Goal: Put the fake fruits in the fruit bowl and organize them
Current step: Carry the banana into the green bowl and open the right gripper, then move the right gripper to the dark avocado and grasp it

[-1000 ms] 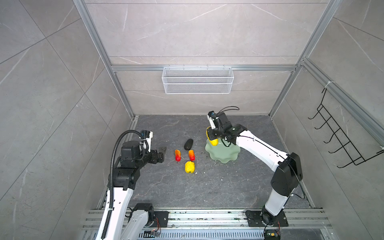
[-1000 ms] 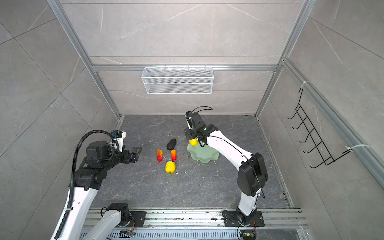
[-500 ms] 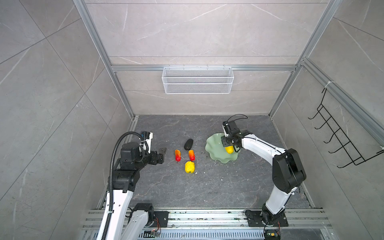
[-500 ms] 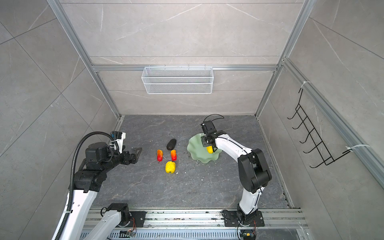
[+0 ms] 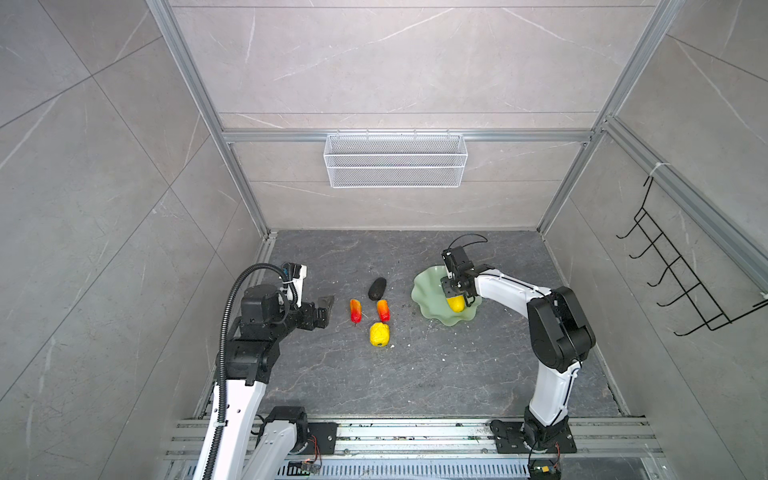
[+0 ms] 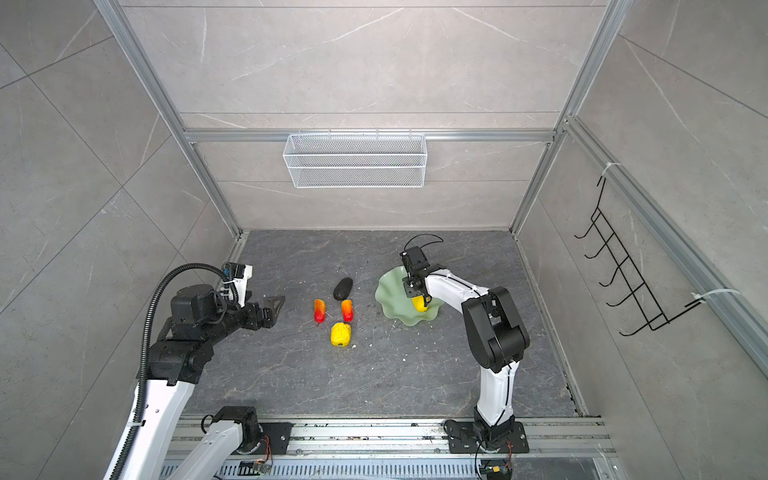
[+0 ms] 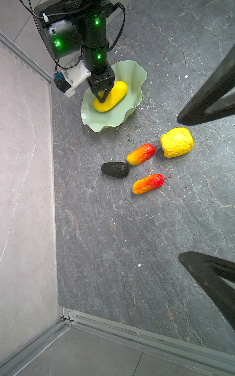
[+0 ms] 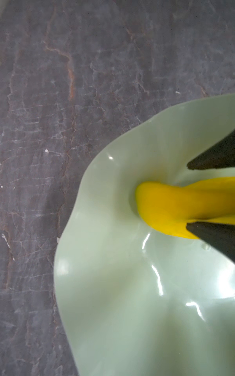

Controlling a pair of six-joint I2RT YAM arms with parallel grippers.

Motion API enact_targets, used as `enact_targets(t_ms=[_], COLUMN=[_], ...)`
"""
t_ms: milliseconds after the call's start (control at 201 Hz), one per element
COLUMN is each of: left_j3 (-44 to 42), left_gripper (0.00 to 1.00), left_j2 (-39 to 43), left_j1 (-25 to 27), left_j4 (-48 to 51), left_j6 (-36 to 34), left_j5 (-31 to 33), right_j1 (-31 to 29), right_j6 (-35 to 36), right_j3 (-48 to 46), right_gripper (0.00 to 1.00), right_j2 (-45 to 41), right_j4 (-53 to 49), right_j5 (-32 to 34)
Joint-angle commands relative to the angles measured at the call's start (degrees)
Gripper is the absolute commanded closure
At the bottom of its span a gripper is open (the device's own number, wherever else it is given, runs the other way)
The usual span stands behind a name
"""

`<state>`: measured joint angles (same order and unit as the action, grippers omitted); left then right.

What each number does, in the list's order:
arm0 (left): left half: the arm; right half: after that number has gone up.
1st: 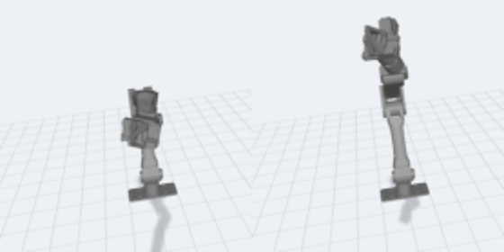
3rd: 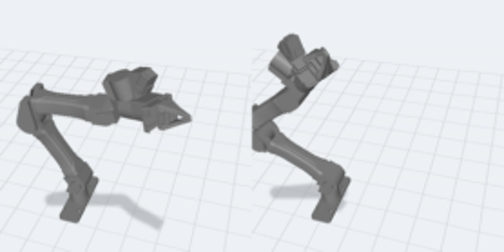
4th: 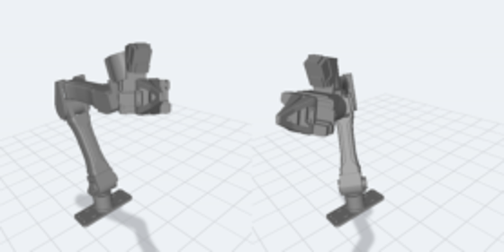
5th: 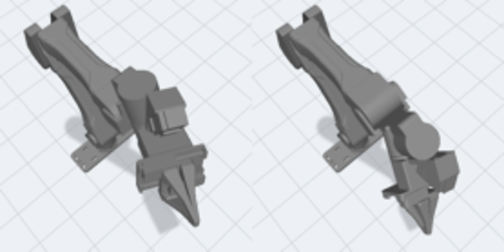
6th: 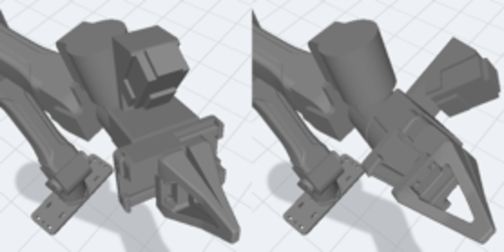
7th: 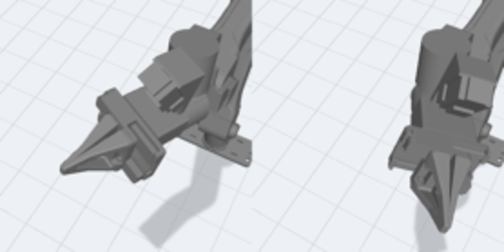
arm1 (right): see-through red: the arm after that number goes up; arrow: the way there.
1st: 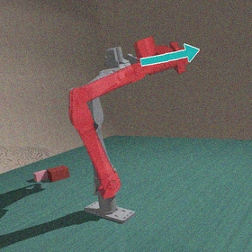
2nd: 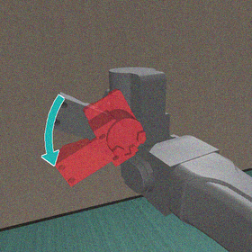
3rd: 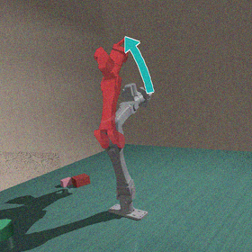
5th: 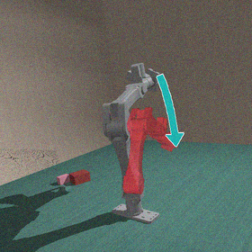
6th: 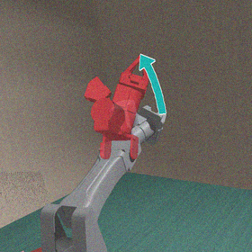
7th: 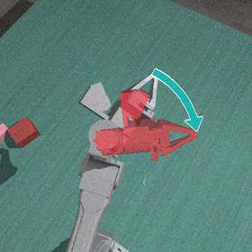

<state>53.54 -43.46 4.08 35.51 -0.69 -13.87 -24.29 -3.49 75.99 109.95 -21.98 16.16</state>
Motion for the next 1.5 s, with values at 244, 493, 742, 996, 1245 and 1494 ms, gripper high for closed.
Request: enact_targets(t_ms=[244,493,742,996,1245,1494], left_j3=[-0.39,-0.38,-0.48,-0.55,-0.58,-0.56], left_gripper=[0.00,0.00,0.00,0.00,0.00,0.00], left_j2=[1.00,1.24,1.66,1.82,1.83,2.23], left_j1=[-0.30,-0.27,-0.28,-0.23,-0.30,-0.30], left_j4=[-2.81,-2.64,-2.78,-2.98,-2.99,-2.94], left_j6=[-1.33,-1.55,-1.51,-1.42,-1.42,-1.42], left_j5=[0.26,0.73,0.57,0.29,0.25,0.44], right_j1=[-3.73,-14.29,-19.83,-20.26,-20.25,-20.26], right_j6=[3.79,-0.08,-13.23,-23.93,-26.32,-28.71], right_j3=[4.70,14.60,29.16,34.07,40.61,44.79], right_gripper=[0.08,0.00,0.00,0.00,0.04,0.14], right_j2=[-10.55,-4.77,9.58,19.71,26.88,31.91], right_j4=[-5.68,-5.46,-5.53,-3.04,-4.85,-6.15], right_j5=[0.62,-7.13,-6.37,-2.11,-3.85,-5.17])
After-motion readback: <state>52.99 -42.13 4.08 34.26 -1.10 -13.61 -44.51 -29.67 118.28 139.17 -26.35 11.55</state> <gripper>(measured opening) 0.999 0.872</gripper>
